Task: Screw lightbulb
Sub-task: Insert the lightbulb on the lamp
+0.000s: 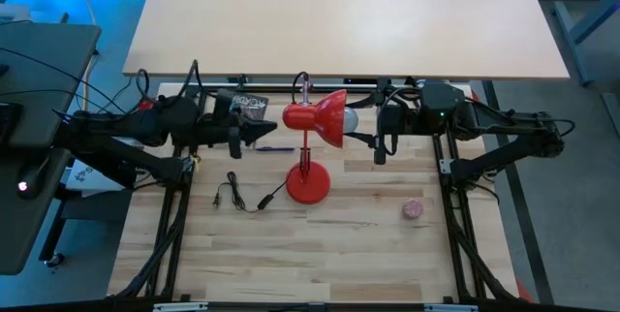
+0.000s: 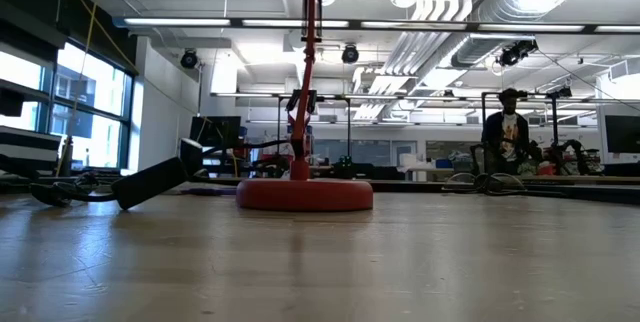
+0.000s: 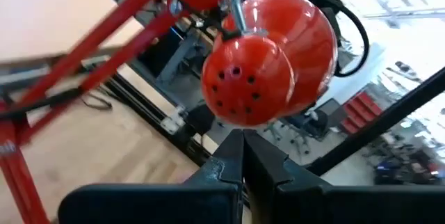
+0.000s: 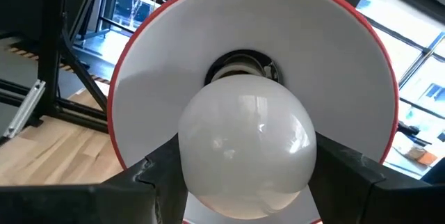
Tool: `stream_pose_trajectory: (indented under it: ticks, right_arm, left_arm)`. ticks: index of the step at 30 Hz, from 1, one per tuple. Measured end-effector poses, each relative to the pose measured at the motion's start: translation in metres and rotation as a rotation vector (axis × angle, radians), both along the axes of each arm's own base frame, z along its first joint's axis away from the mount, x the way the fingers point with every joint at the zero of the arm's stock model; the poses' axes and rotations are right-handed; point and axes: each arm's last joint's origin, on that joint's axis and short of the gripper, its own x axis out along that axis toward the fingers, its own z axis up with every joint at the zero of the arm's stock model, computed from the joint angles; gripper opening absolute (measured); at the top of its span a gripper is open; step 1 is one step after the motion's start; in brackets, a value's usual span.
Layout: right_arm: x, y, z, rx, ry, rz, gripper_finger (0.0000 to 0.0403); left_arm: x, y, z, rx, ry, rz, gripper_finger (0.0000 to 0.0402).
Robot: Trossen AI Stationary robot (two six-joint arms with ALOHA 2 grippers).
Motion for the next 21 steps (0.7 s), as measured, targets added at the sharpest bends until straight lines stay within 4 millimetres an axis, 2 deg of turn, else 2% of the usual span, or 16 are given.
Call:
stream_pose_trajectory:
  ticks: [6, 21]
  right_arm:
    - [0.0, 0.0, 0.0, -0.006, 0.004, 0.005, 0.0228]
    - [-0.001, 0.0, -0.001, -0.009, 0.013, 0.013, 0.0228]
  left_arm:
    - [-0.002, 0.012, 0.01, 0.039, -0.033, -0.013, 0.0]
    - [0.015, 0.017, 0.003, 0.035, -0.015, -0.081, 0.0]
